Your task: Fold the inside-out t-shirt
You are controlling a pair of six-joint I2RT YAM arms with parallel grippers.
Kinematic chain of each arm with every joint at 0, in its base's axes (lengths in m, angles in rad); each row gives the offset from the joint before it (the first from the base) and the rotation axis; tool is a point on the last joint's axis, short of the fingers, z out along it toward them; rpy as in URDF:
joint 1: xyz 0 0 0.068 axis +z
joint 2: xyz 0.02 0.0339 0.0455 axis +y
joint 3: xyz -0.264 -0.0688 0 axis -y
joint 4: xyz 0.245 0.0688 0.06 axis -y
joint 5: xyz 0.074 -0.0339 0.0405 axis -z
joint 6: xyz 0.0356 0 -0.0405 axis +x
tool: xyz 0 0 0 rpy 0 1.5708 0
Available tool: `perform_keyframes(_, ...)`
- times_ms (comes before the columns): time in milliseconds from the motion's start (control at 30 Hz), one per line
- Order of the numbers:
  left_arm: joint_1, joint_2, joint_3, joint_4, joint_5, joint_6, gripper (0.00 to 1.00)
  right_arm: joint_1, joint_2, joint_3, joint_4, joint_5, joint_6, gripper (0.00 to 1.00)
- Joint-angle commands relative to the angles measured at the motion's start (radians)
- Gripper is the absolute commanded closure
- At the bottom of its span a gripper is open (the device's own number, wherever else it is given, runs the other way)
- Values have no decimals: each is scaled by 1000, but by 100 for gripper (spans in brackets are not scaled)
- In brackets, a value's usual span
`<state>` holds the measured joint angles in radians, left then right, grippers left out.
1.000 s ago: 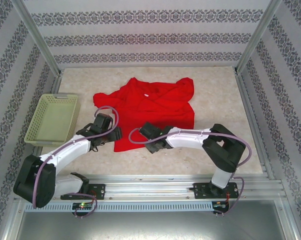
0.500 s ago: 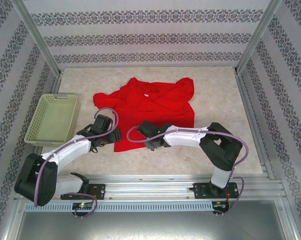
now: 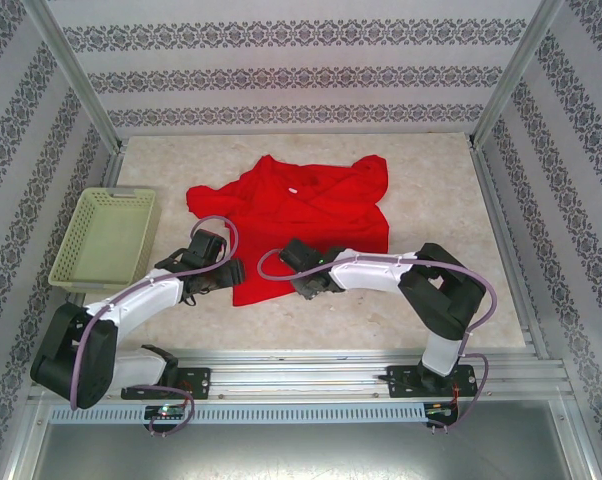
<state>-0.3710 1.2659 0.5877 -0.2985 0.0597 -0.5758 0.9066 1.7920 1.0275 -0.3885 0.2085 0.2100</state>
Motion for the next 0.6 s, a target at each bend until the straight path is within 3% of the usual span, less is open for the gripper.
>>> perform_keyframes(0,7,21,29,13,20,22,22,-9,-3,-5,-6,6,12,86)
perform_keyframes(67,5,26,38,4,27,26,22,-12,-19,1,-6,2,11,90)
perform_keyframes(267,-32,24,58,-1,14,48,23,-16,-54,1,-3,-19,11,90)
perform_keyframes(433,-69,39,66,9,2,58,23,-23,-55,-20,22,-53,20,81)
perform_keyframes(567,-76,47,63,19,13,57,23,-29,-30,-5,10,-51,26,86)
